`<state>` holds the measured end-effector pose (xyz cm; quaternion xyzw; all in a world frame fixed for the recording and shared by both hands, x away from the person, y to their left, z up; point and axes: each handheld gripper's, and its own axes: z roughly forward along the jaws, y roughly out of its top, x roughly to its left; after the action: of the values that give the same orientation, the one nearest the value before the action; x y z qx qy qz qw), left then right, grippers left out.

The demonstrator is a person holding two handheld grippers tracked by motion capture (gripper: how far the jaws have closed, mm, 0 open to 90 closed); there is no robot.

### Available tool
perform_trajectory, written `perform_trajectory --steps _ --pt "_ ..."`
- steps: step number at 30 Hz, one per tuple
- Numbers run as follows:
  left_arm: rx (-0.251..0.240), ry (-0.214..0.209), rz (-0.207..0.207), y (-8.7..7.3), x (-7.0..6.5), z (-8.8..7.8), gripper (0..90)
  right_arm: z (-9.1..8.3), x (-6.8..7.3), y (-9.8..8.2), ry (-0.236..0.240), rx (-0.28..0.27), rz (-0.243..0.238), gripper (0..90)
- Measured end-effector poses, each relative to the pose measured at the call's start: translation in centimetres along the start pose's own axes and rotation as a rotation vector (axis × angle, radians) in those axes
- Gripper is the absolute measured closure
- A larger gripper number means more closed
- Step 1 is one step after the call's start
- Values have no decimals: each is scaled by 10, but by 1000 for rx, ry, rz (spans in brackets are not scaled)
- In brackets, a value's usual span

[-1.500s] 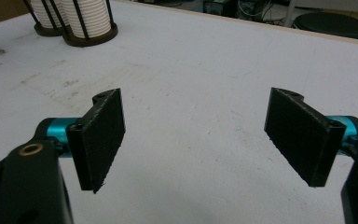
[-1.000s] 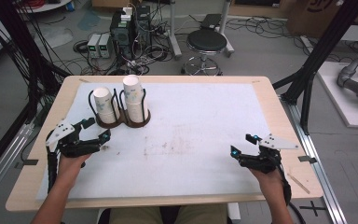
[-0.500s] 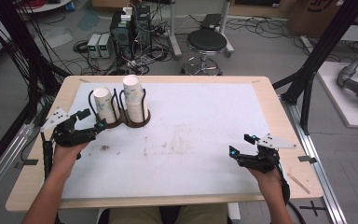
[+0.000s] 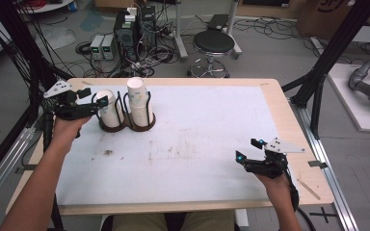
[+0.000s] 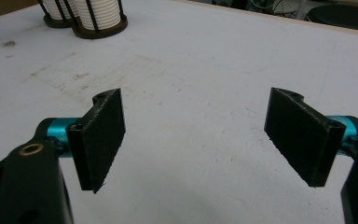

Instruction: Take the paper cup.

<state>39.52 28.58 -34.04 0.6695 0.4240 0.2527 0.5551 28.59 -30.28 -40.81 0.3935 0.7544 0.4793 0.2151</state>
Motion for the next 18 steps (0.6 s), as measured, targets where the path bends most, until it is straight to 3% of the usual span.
perform_trajectory --steps 7,12,18 --pt "63 33 26 12 6 24 150 -1 -1 -1 4 0 3 209" --pt "119 59 31 6 10 37 154 -1 -2 -2 5 5 8 209" --pt "140 70 33 2 12 44 183 -1 -3 -2 4 1 7 209"
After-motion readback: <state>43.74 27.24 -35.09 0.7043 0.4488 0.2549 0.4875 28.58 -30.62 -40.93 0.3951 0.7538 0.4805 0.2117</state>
